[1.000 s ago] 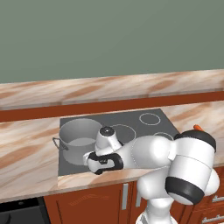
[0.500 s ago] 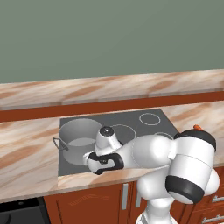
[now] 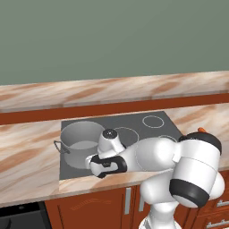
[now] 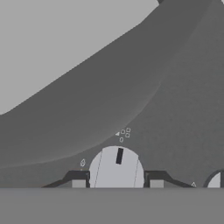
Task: Turn on the burner for the pot on the stove. Wait thirty seconds for the pot to heat up. Then add the carrot to the pot.
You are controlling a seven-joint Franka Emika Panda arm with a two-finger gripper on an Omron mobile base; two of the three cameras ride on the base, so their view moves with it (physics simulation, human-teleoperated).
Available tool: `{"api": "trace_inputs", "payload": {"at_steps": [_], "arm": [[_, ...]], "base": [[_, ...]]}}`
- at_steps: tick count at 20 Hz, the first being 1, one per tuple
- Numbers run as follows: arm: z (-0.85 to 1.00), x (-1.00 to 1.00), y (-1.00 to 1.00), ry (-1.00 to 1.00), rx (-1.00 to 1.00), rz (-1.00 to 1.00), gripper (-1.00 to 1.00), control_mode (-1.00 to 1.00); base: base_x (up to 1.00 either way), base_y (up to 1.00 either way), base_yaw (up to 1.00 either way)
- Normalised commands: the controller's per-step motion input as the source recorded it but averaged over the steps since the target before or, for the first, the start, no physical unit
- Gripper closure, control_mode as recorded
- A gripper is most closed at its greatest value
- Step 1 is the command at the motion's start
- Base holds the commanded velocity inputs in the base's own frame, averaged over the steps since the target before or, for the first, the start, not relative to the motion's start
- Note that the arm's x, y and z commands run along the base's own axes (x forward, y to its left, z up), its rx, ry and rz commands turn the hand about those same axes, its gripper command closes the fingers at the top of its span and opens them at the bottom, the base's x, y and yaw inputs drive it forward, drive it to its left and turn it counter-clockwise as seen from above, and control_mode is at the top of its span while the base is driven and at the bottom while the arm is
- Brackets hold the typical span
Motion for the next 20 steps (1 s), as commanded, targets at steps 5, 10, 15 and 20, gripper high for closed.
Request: {"api": "trace_inputs", "payload": {"at_steps": [5, 10, 15, 20], "arm": [[0.0, 0.0, 0.0, 0.0, 0.0, 0.0, 1.0, -1.0], [0.0, 0.0, 0.0, 0.0, 0.0, 0.05, 1.0, -1.0], [0.0, 0.0, 0.0, 0.0, 0.0, 0.1, 1.0, -1.0], [0.0, 0.0, 0.0, 0.02, 0.0, 0.12, 1.0, -1.0]], "base": [[0.0, 0.0, 0.0], [0.0, 0.0, 0.0], [0.0, 0.0, 0.0], [0.0, 0.0, 0.0]]}}
